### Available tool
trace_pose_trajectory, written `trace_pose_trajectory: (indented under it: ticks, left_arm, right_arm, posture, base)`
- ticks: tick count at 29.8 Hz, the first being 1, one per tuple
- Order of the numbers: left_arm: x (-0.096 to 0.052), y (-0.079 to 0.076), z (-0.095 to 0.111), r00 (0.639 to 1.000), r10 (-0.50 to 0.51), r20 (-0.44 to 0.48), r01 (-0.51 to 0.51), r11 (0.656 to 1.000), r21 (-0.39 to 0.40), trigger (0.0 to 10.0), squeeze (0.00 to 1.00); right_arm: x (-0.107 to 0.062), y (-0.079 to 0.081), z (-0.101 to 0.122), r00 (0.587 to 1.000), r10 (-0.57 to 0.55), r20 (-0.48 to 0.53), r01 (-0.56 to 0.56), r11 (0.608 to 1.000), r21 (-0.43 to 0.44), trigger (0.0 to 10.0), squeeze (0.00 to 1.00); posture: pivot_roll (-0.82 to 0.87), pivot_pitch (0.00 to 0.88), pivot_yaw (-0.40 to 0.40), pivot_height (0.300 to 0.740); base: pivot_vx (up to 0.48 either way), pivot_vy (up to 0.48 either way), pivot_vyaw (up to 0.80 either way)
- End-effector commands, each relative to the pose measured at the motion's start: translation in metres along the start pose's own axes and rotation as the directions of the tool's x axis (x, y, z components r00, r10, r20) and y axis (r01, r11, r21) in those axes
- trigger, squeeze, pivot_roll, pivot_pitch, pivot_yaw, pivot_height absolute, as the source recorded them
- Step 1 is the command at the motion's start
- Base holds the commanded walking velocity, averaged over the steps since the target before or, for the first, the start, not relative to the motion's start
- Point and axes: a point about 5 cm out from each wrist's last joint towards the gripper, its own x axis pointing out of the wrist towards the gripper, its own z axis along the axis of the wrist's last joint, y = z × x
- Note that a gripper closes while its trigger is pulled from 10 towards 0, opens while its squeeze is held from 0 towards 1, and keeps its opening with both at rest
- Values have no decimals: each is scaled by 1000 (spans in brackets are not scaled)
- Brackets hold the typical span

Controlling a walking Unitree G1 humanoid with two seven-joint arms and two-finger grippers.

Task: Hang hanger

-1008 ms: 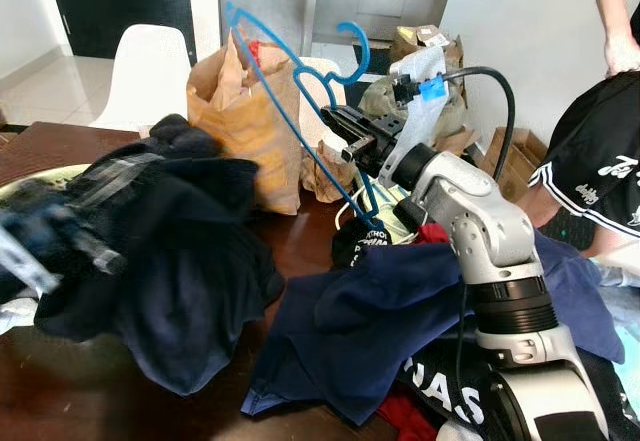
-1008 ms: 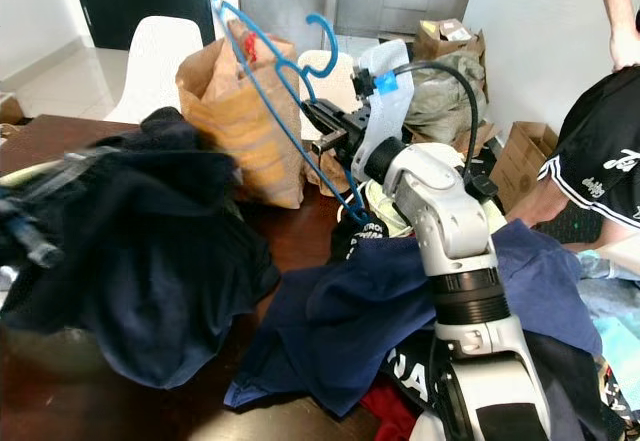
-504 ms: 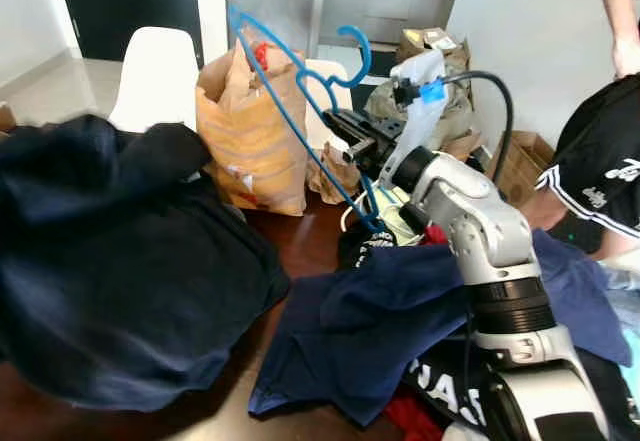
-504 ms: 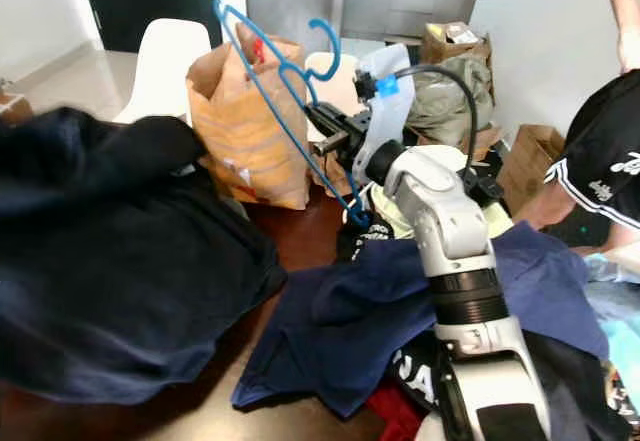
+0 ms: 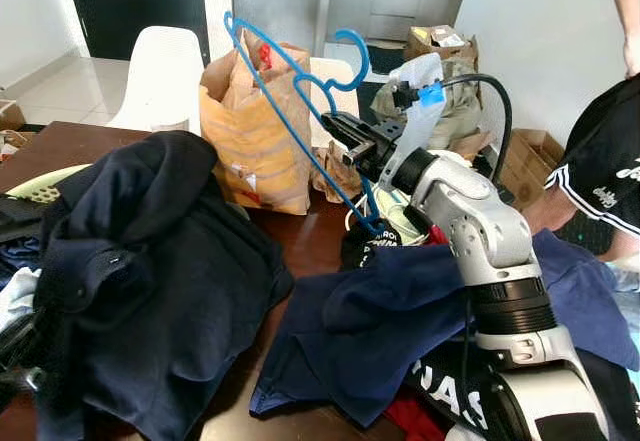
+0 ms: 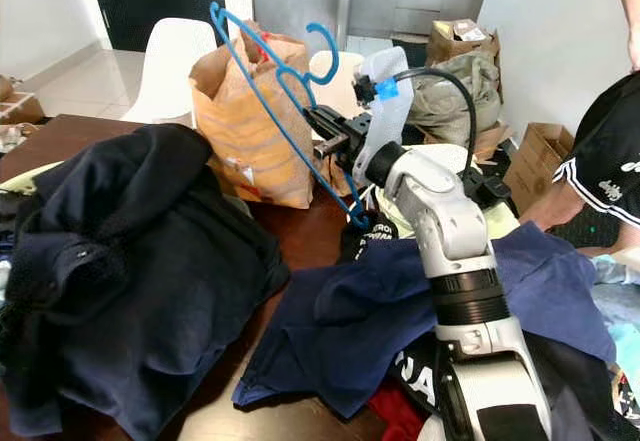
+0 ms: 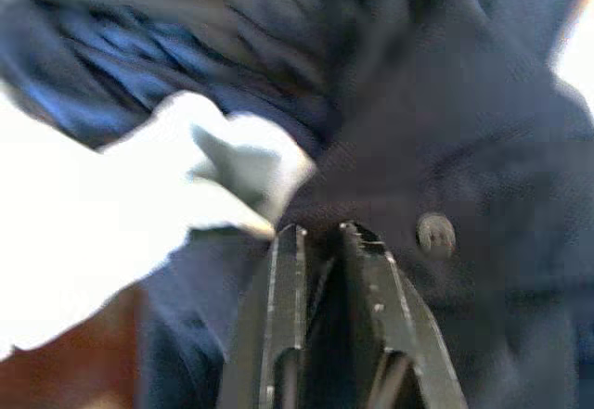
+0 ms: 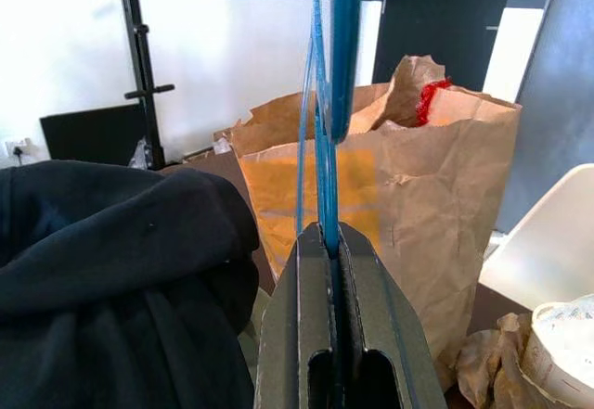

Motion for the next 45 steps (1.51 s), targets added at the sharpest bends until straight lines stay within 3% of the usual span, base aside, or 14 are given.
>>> trace_pose_trajectory:
  ticks: [1, 6, 9, 13, 17, 21, 22, 24, 26, 27, 29, 30, 36, 45]
  left_arm:
    - [-1, -16, 15, 993, -92, 77, 88, 995, 55, 10000, 1000]
    - [1, -42, 18, 967, -240, 90, 231, 968, 100, 10000, 1000]
    - [6, -76, 27, 907, -409, 99, 387, 902, 191, 10000, 1000]
    - [12, -92, 30, 887, -455, 82, 424, 871, 247, 10000, 1000]
    - [16, -100, 27, 884, -465, 51, 435, 857, 274, 10000, 1000]
    - [21, -105, 15, 910, -395, -126, 410, 810, 419, 10000, 1000]
    - [21, -105, 15, 910, -395, -126, 410, 810, 419, 10000, 1000]
    - [21, -101, 12, 926, -298, -230, 376, 747, 548, 10000, 1000]
    - [20, -99, 13, 929, -244, -279, 368, 694, 619, 10000, 1000]
    - [19, -103, 18, 928, -239, -284, 370, 661, 653, 10000, 875]
    - [18, -105, 21, 928, -240, -285, 372, 640, 672, 10000, 875]
    - [18, -107, 23, 928, -241, -284, 373, 627, 684, 10000, 0]
    - [17, -106, 38, 952, -174, -253, 307, 538, 785, 10000, 0]
    - [15, -103, 36, 947, -118, -299, 318, 482, 816, 10000, 0]
  right_arm:
    - [-2, -2, -2, 1000, -8, -6, 8, 1000, -14, 10000, 0]
    - [-2, -3, -2, 1000, -10, -6, 10, 1000, -15, 10000, 0]
    - [-2, -3, -1, 1000, -11, -4, 11, 1000, -18, 10000, 0]
    - [-3, -3, 0, 1000, -12, -4, 12, 1000, -20, 10000, 0]
    - [-3, -4, 0, 1000, -13, -4, 13, 1000, -21, 10000, 0]
    - [-3, -4, 0, 1000, -15, -6, 14, 1000, -24, 10000, 0]
    - [-3, -4, 0, 1000, -15, -6, 14, 1000, -24, 10000, 0]
    - [-4, -5, 0, 1000, -16, -10, 16, 999, -28, 10000, 0]
    - [-4, -6, 0, 1000, -17, -12, 16, 999, -31, 10000, 0]
    - [-4, -6, 0, 1000, -16, -12, 16, 999, -32, 10000, 0]
    - [-4, -6, 0, 1000, -15, -12, 15, 999, -32, 10000, 0]
    - [-4, -6, 0, 1000, -15, -12, 15, 999, -32, 10000, 0]
    - [-3, -5, -1, 1000, -8, -15, 8, 999, -32, 10000, 0]
    - [-3, -4, -1, 1000, -5, -17, 5, 999, -34, 10000, 0]
  posture:
    - [37, 38, -84, 740]
    - [35, 38, -85, 740]
    - [32, 39, -87, 740]
    - [30, 37, -86, 740]
    - [27, 38, -83, 740]
    - [23, 36, -82, 740]
    - [23, 36, -82, 740]
    - [22, 35, -83, 740]
    - [26, 35, -82, 740]
    - [26, 34, -83, 740]
    - [28, 34, -83, 740]
    - [28, 34, -83, 740]
    - [33, 30, -86, 740]
    - [34, 26, -84, 740]
  base:
    - [0, 0, 0]
    - [0, 0, 0]
    - [0, 0, 0]
    - [0, 0, 0]
    - [0, 0, 0]
    - [0, 0, 0]
    - [0, 0, 0]
    - [0, 0, 0]
    - [0, 0, 0]
    - [0, 0, 0]
    - [0, 0, 0]
    - [0, 0, 0]
    - [0, 0, 0]
    - [0, 0, 0]
